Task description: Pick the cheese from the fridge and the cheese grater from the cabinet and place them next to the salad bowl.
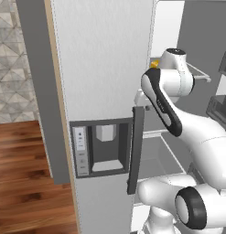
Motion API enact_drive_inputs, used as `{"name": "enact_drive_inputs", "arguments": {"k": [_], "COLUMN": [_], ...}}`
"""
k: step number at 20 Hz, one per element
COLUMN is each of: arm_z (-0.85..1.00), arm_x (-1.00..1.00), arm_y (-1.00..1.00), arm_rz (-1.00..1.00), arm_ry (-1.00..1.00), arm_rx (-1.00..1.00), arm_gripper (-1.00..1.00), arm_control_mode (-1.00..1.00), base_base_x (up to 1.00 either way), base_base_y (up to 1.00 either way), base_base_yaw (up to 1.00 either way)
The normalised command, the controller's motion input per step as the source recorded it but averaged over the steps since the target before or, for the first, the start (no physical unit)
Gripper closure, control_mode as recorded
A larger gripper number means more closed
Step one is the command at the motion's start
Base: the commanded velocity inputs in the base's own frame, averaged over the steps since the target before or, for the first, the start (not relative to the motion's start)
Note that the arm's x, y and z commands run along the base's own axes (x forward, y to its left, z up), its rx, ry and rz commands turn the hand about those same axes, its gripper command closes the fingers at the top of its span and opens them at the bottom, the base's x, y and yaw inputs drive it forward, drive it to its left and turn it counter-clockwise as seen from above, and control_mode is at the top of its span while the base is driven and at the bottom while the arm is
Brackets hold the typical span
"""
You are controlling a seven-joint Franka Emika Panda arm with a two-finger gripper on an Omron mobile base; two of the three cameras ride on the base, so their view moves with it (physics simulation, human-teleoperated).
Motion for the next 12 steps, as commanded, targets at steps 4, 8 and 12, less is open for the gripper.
{"name": "enact_drive_inputs", "arguments": {"k": [4,8,12], "arm_z": [-0.01,0.0,0.1], "arm_x": [-0.1,-0.15,-0.09], "arm_y": [-0.07,-0.2,-0.27], "arm_rz": [-0.02,-0.05,0.0], "arm_ry": [-0.03,-0.39,-0.49], "arm_rx": [0.02,0.04,0.0], "arm_gripper": [-1.0,-1.0,-1.0], "arm_control_mode": [-1.0,-1.0,-1.0], "base_base_x": [0.0,0.0,0.0], "base_base_y": [0.0,0.0,0.0], "base_base_yaw": [0.0,0.0,0.0]}}
